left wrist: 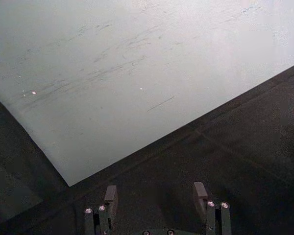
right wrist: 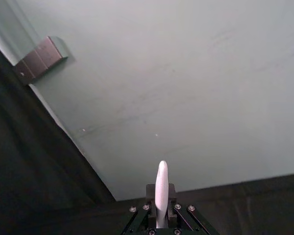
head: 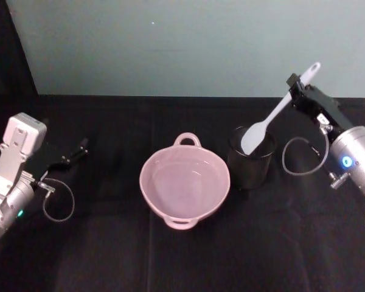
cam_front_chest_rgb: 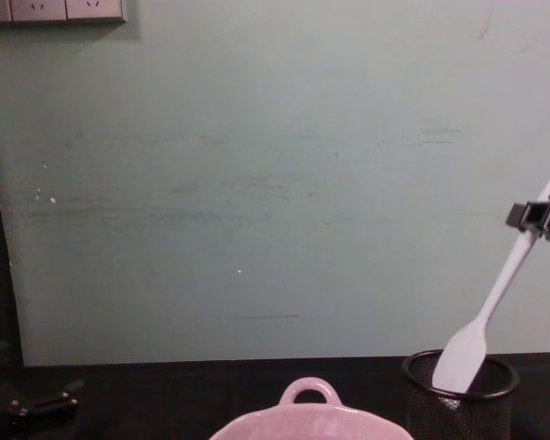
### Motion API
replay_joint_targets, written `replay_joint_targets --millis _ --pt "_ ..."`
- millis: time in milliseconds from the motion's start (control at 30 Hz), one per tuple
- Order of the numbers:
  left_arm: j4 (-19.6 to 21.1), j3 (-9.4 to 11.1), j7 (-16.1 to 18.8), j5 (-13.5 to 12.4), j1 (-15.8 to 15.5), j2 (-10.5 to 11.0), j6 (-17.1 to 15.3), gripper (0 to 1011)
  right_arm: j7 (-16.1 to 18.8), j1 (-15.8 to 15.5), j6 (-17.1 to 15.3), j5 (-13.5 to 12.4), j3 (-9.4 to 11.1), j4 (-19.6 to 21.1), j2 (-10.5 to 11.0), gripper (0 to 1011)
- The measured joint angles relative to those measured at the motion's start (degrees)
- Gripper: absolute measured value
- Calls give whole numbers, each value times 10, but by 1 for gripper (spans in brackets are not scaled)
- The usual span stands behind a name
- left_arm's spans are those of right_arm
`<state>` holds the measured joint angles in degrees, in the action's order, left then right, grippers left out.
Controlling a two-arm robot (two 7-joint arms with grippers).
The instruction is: Use the one hand to pick up the spoon and stir the clear water in the bowl.
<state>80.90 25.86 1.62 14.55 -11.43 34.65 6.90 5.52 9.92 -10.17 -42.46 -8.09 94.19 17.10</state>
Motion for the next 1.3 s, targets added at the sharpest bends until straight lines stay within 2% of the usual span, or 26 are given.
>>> replay_joint_targets --millis 567,1300 --pt "0 0 0 0 0 0 0 1011 -23 -6 4 -6 -16 -37 -13 114" --pt "0 0 0 0 0 0 0 1011 -24 -8 12 -9 -14 -62 -24 114"
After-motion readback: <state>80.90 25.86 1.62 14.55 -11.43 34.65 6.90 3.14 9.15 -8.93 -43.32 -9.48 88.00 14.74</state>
